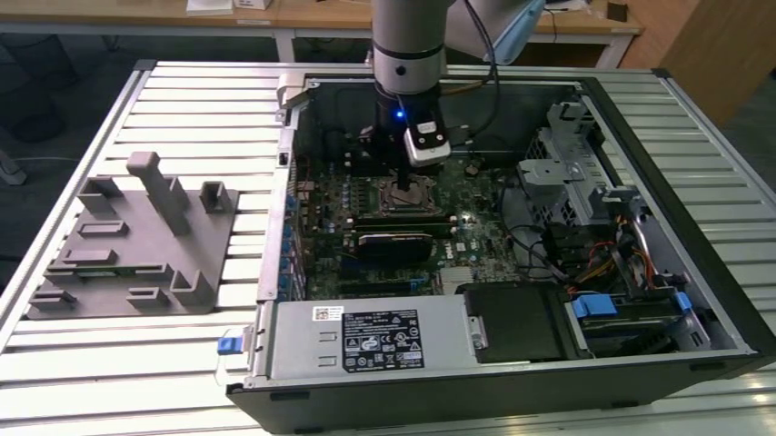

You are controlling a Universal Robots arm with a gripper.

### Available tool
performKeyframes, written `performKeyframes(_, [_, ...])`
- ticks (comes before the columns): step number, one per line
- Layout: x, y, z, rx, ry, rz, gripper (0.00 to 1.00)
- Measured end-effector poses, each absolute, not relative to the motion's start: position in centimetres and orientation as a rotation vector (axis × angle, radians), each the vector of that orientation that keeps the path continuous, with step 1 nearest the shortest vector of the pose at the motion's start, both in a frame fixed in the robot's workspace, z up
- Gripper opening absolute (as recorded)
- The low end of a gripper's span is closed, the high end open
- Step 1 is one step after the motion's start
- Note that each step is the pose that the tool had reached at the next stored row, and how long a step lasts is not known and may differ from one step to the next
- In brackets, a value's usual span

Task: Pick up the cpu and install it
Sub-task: 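Install the first cpu locking lever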

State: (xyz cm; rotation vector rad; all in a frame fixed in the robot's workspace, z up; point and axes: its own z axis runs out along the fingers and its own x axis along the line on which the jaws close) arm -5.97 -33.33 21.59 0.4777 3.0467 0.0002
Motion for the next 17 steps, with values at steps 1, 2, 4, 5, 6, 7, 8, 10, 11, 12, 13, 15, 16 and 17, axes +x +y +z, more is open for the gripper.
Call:
performKeyframes(1, [-5.95,-33.34,21.58,0.470,3.049,0.000,0.11])
performKeyframes(2, [-5.94,-33.35,21.57,0.462,3.051,0.000,0.11])
performKeyframes(4, [-5.90,-33.37,21.54,0.445,3.057,0.000,0.11])
performKeyframes(5, [-5.87,-33.38,21.52,0.437,3.060,-0.001,0.11])
performKeyframes(6, [-5.83,-33.38,21.49,0.430,3.063,-0.001,0.11])
performKeyframes(7, [-5.79,-33.39,21.47,0.422,3.066,-0.001,0.11])
performKeyframes(8, [-5.74,-33.39,21.45,0.414,3.070,-0.002,0.11])
performKeyframes(10, [-5.62,-33.39,21.40,0.391,3.077,-0.003,0.11])
performKeyframes(11, [-5.56,-33.39,21.38,0.379,3.080,-0.003,0.11])
performKeyframes(12, [-5.50,-33.39,21.36,0.368,3.083,-0.003,0.11])
performKeyframes(13, [-5.41,-33.39,21.35,0.358,3.085,-0.003,0.11])
performKeyframes(15, [-5.22,-33.39,21.32,0.339,3.090,-0.003,0.11])
performKeyframes(16, [-5.12,-33.39,21.31,0.329,3.092,-0.003,0.11])
performKeyframes(17, [-5.02,-33.39,21.30,0.318,3.094,-0.003,0.11])
